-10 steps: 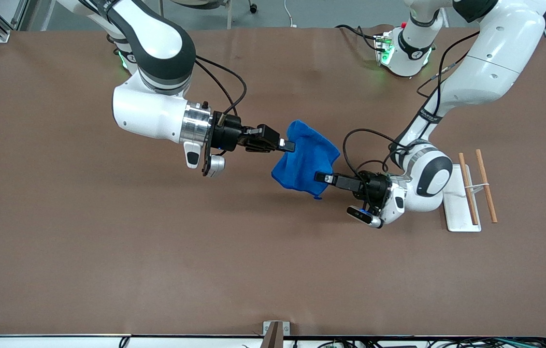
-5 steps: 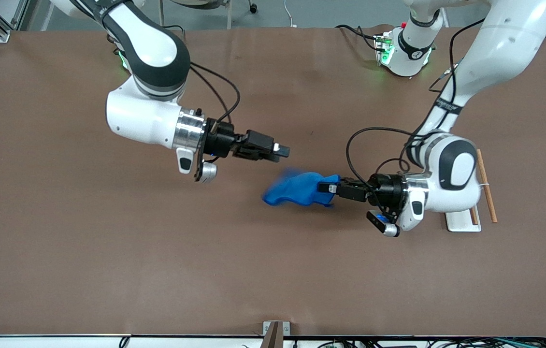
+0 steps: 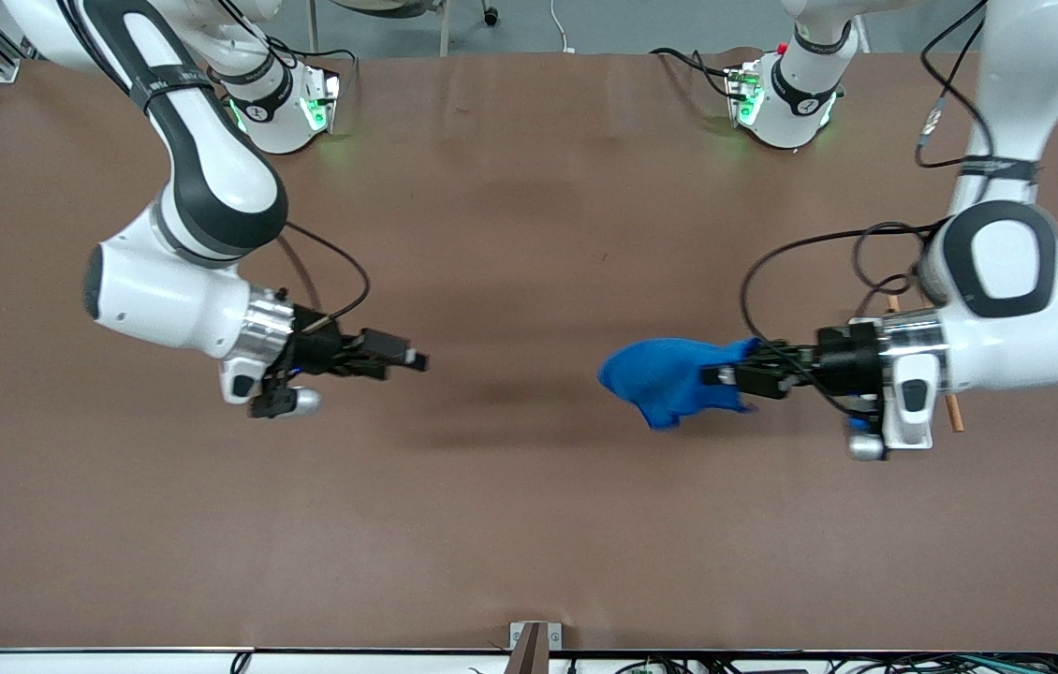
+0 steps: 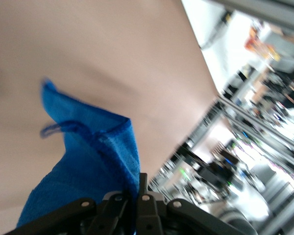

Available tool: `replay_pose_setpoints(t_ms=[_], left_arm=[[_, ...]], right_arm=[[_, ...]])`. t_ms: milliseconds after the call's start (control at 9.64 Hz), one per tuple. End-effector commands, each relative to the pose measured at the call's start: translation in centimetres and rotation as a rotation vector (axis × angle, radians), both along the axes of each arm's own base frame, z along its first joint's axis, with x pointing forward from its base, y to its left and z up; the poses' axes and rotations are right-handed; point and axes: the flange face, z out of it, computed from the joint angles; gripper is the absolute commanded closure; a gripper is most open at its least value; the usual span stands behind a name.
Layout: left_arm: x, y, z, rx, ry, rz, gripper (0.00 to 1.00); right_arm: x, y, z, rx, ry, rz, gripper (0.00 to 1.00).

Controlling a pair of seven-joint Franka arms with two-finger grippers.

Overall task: Right arm passes towel to left arm to hang
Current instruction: 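Open the right gripper and carry the towel toward the rack with the left gripper, then drape the towel over the wooden dowels with the left gripper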

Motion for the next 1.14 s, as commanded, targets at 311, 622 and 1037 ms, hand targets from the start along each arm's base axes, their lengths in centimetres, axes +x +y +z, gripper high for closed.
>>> replay_pose_setpoints(t_ms=[311, 622, 1037], left_arm=[[-3.7, 8.2, 0.7, 0.661, 0.047, -0.15, 1.0], [-4.5, 15.0, -1.5, 0.714, 0.098, -0.167, 1.0], [-5.1, 22.4, -4.2, 0.746, 0.129, -0.144, 1.0]], right_arm=[[-2.3, -18.6, 9.2, -0.455, -0.024, -0.129, 0.0], [-6.2, -25.7, 16.1, -0.473, 0.004, -0.16, 0.0], [-8.7, -28.5, 24.2, -0.506, 0.036, -0.14, 0.0]])
